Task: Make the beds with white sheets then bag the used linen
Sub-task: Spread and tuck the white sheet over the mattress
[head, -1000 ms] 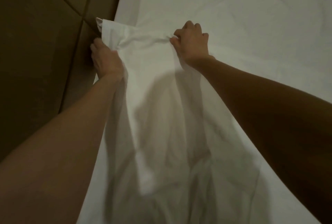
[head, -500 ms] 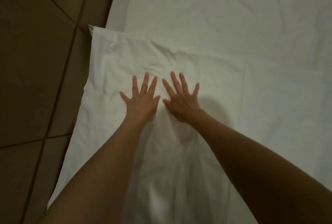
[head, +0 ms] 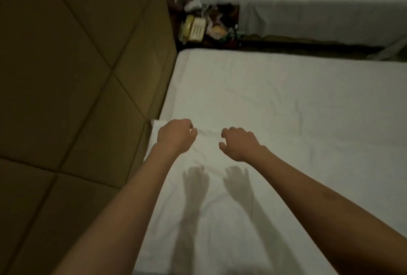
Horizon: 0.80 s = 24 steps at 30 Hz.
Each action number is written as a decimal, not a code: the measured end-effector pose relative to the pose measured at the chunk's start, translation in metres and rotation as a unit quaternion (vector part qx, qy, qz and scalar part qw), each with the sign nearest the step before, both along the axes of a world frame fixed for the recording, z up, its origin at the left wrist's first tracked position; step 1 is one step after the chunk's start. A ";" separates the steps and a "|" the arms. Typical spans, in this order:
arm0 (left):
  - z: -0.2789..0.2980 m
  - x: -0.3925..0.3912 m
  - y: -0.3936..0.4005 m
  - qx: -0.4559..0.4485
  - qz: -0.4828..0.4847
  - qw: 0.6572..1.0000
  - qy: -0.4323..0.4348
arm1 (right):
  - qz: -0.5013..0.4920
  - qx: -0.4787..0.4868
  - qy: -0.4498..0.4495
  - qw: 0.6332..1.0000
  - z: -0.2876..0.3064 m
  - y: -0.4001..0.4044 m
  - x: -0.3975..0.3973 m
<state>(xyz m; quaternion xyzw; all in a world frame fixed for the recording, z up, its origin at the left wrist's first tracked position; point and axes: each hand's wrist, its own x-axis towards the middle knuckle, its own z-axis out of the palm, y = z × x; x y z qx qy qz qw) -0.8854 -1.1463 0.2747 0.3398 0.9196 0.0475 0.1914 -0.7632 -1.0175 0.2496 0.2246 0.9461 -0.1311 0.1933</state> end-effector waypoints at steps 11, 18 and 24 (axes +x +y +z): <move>0.173 0.050 -0.003 0.025 -0.106 0.993 0.051 | -0.109 0.055 0.041 0.992 0.211 -0.010 0.079; 0.191 0.116 0.036 0.040 -0.190 0.980 0.050 | -0.200 0.095 0.070 0.973 0.238 -0.014 0.164; 0.189 0.194 0.076 0.033 -0.252 0.966 0.050 | -0.265 0.114 0.084 0.954 0.245 0.010 0.245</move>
